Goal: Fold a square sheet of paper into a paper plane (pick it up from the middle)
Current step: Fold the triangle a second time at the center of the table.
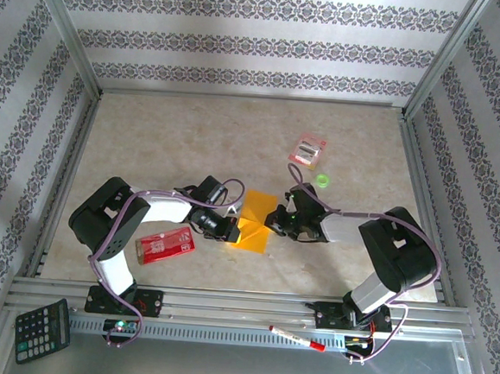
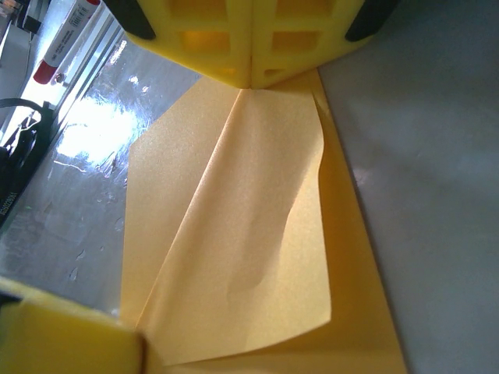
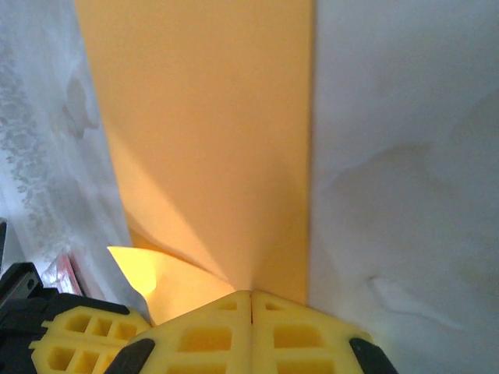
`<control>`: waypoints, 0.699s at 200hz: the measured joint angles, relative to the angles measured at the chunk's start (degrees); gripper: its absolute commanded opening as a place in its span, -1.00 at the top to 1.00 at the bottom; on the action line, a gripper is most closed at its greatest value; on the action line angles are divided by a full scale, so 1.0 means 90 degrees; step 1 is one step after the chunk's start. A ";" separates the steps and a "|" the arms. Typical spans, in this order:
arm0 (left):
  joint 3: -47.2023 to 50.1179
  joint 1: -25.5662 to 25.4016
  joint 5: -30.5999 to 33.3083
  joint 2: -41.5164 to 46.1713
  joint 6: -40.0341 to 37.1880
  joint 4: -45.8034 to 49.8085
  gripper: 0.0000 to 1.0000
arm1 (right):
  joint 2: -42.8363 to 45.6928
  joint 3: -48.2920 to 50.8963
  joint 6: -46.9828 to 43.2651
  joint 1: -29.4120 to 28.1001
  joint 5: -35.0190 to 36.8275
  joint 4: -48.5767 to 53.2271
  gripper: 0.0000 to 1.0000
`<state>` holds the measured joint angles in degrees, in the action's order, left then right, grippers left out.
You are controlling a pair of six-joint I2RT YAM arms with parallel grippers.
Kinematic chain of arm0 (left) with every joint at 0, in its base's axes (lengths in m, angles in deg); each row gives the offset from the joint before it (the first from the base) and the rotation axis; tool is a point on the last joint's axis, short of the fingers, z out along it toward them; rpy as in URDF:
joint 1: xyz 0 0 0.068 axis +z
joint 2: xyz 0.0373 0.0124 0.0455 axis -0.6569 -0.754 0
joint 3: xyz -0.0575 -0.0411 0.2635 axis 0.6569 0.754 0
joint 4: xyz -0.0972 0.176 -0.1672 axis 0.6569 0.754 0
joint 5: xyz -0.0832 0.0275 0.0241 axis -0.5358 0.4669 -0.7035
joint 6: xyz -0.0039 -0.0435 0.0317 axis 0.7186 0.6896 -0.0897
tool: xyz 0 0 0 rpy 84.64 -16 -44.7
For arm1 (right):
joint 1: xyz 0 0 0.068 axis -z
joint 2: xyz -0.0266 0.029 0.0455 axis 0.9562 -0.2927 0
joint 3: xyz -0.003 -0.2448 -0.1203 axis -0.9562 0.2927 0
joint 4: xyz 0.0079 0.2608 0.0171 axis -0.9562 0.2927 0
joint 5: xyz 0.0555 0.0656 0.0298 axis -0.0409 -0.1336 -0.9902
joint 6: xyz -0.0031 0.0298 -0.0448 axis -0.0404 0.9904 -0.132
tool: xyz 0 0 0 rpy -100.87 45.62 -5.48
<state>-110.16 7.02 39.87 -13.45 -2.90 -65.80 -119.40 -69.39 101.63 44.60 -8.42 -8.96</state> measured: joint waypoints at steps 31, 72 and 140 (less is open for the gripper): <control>-0.0002 0.0000 -0.0002 0.0000 0.0000 0.0000 1.00 | 0.0211 0.0007 -0.0333 0.0435 0.0158 0.0267 1.00; -0.0015 0.0000 0.0002 0.0000 0.0000 0.0017 1.00 | 0.1161 0.0063 -0.0610 0.0313 0.0663 0.0648 1.00; -0.0015 0.0000 0.0005 0.0000 0.0002 0.0019 1.00 | 0.0301 -0.0357 -0.0452 -0.1120 0.0653 0.0294 1.00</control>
<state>-110.29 7.02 39.92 -13.45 -2.88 -65.62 -116.69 -72.60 97.57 34.52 -2.54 -6.32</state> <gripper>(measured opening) 0.049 0.040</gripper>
